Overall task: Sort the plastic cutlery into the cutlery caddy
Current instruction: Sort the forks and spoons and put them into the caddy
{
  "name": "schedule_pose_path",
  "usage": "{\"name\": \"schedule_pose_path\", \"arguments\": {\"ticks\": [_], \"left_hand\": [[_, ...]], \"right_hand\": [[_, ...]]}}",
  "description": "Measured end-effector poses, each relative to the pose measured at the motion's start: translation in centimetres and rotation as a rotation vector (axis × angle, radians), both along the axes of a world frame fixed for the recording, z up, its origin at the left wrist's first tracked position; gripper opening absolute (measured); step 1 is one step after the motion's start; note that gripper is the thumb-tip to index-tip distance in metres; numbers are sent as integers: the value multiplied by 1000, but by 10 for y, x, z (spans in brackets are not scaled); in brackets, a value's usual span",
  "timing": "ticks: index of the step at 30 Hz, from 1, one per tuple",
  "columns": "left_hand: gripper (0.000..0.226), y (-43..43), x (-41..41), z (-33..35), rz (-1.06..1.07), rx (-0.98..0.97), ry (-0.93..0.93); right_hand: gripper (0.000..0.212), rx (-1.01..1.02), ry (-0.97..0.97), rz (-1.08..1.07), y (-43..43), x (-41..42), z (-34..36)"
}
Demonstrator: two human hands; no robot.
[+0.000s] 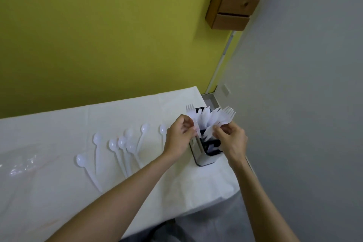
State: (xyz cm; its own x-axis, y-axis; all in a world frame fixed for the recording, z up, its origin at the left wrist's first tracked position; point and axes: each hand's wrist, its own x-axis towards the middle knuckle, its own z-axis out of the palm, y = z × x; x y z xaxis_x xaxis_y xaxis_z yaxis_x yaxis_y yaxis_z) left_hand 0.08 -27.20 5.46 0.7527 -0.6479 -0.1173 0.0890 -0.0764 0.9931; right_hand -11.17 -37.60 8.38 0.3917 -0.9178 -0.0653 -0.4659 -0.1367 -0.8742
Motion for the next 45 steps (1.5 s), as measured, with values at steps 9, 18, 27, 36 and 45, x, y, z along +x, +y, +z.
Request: {"name": "schedule_pose_path", "arguments": {"ticks": [9,18,27,36,45], "left_hand": [[15,-24,-23,-23,-108,177,-354],[36,-19,-22,-27,-123,164,-421],[31,17,2,-30,6,138,-432],[16,153,48,-92,575,592,-260],[42,229,80,-130,667,1026,165]], "right_hand": [[13,-167,144,98,-11,-10,-13],[34,-175,96,132,-7,-16,-18],[21,-768,-21,97,15,1,-29],[22,-188,362,648,82,76,-96],[30,-61,644,514,103,126,-134]]}}
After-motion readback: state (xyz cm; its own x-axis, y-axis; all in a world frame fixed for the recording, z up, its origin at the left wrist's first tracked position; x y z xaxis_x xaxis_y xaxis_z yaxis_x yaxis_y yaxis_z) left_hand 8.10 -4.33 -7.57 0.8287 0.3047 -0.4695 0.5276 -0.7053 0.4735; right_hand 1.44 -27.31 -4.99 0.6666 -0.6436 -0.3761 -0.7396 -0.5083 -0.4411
